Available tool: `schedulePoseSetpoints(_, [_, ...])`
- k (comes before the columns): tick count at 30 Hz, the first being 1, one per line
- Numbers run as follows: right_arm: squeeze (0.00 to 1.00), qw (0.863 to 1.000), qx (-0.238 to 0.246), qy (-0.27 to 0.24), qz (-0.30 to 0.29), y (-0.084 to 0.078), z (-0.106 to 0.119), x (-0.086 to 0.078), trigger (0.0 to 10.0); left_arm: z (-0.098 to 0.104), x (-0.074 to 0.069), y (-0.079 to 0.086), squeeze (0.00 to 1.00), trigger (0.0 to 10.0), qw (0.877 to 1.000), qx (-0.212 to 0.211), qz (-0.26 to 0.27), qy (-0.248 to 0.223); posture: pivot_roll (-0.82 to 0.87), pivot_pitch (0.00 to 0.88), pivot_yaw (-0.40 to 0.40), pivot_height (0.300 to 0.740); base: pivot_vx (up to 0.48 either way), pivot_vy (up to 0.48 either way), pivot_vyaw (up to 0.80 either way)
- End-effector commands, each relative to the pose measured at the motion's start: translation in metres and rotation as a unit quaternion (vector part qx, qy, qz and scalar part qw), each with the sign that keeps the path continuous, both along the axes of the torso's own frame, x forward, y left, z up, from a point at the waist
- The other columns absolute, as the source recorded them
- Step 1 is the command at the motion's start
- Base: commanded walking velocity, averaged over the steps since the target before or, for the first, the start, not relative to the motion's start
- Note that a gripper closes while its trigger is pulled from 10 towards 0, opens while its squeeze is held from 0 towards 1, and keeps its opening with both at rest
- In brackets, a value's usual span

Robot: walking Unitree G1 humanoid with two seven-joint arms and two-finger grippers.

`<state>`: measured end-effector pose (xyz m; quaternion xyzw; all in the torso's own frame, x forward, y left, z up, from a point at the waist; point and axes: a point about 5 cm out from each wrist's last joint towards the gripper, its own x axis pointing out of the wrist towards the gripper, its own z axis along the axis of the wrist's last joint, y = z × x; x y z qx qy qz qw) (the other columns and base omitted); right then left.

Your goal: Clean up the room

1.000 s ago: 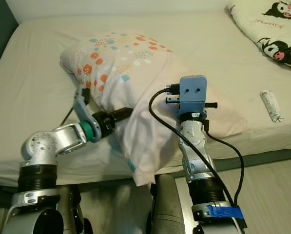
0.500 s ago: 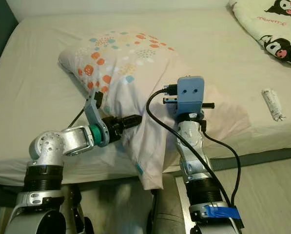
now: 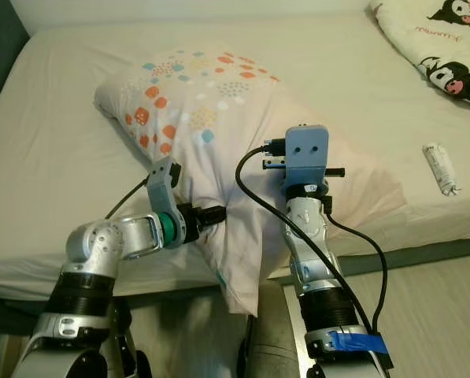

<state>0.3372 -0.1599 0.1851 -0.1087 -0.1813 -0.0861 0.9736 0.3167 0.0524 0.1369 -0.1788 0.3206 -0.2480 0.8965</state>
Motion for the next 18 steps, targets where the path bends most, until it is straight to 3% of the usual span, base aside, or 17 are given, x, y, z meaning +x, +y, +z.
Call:
schedulePoseSetpoints(1, [0.0, 1.0, 0.001, -0.01, 0.0, 0.0, 0.002, -0.001, 10.0, 0.0, 0.001, 0.016, 0.0, 0.0, 0.992, 0.104, 0.009, -0.07, 0.0, 0.118, 0.061, 0.55, 0.0, 0.0, 0.0])
schedulePoseSetpoints(3, [0.0, 1.0, 0.001, -0.01, 0.0, 0.0, 0.002, -0.001, 10.0, 0.0, 0.001, 0.016, 0.0, 0.0, 0.992, 0.104, 0.009, -0.07, 0.0, 0.118, 0.061, 0.55, 0.0, 0.0, 0.0])
schedulePoseSetpoints(5, [0.0, 1.0, 0.003, -0.016, 0.001, -0.001, 0.004, -0.001, 10.0, 0.01, 0.007, 0.03, 0.0, 0.0, 0.973, 0.18, 0.023, -0.141, 0.0, 0.117, 0.062, 0.55, 0.0, 0.0, 0.0])
schedulePoseSetpoints(8, [0.0, 1.0, 0.003, -0.016, 0.001, -0.001, 0.004, -0.001, 10.0, 0.01, 0.007, 0.03, 0.0, 0.0, 0.973, 0.18, 0.023, -0.141, 0.0, 0.117, 0.062, 0.55, 0.0, 0.0, 0.0])
schedulePoseSetpoints(9, [0.0, 1.0, 0.003, -0.02, 0.002, 0.0, 0.006, -0.001, 10.0, 0.021, 0.014, 0.048, 0.0, 0.0, 0.949, 0.245, 0.046, -0.192, 0.01, 0.116, 0.062, 0.55, 0.0, 0.0, 0.0])
schedulePoseSetpoints(10, [0.0, 1.0, 0.003, -0.02, 0.002, 0.0, 0.006, -0.001, 10.0, 0.021, 0.014, 0.048, 0.0, 0.0, 0.949, 0.245, 0.046, -0.192, 0.01, 0.116, 0.062, 0.55, 0.0, 0.0, 0.0])
schedulePoseSetpoints(12, [0.0, 1.0, 0.005, -0.029, 0.005, 0.002, 0.01, -0.001, 10.0, 0.05, 0.032, 0.106, 0.0, 0.0, 0.897, 0.338, 0.137, -0.249, 0.02, 0.114, 0.058, 0.55, 0.0, 0.0, 0.0])
schedulePoseSetpoints(13, [0.0, 1.0, 0.005, -0.029, 0.005, 0.002, 0.01, -0.001, 10.0, 0.05, 0.032, 0.106, 0.0, 0.0, 0.897, 0.338, 0.137, -0.249, 0.02, 0.114, 0.058, 0.55, 0.0, 0.0, 0.0])
schedulePoseSetpoints(14, [0.0, 0.999, 0.007, -0.031, 0.006, 0.002, 0.012, 0.0, 10.0, 0.06, 0.037, 0.135, 0.0, 0.0, 0.883, 0.355, 0.188, -0.245, 0.02, 0.114, 0.058, 0.55, 0.0, 0.0, 0.0])
schedulePoseSetpoints(15, [0.0, 0.999, 0.007, -0.031, 0.006, 0.002, 0.012, 0.0, 10.0, 0.06, 0.037, 0.135, 0.0, 0.0, 0.883, 0.355, 0.188, -0.245, 0.02, 0.114, 0.058, 0.55, 0.0, 0.0, 0.0])
schedulePoseSetpoints(16, [0.0, 0.999, 0.008, -0.032, 0.006, 0.002, 0.012, 0.0, 10.0, 0.066, 0.04, 0.163, 0.0, 0.0, 0.871, 0.361, 0.235, -0.235, 0.02, 0.115, 0.058, 0.55, 0.0, 0.0, 0.0])
schedulePoseSetpoints(18, [0.0, 0.999, 0.008, -0.032, 0.006, 0.002, 0.012, 0.0, 10.0, 0.066, 0.04, 0.163, 0.0, 0.0, 0.871, 0.361, 0.235, -0.235, 0.02, 0.115, 0.058, 0.55, 0.0, 0.0, 0.0])
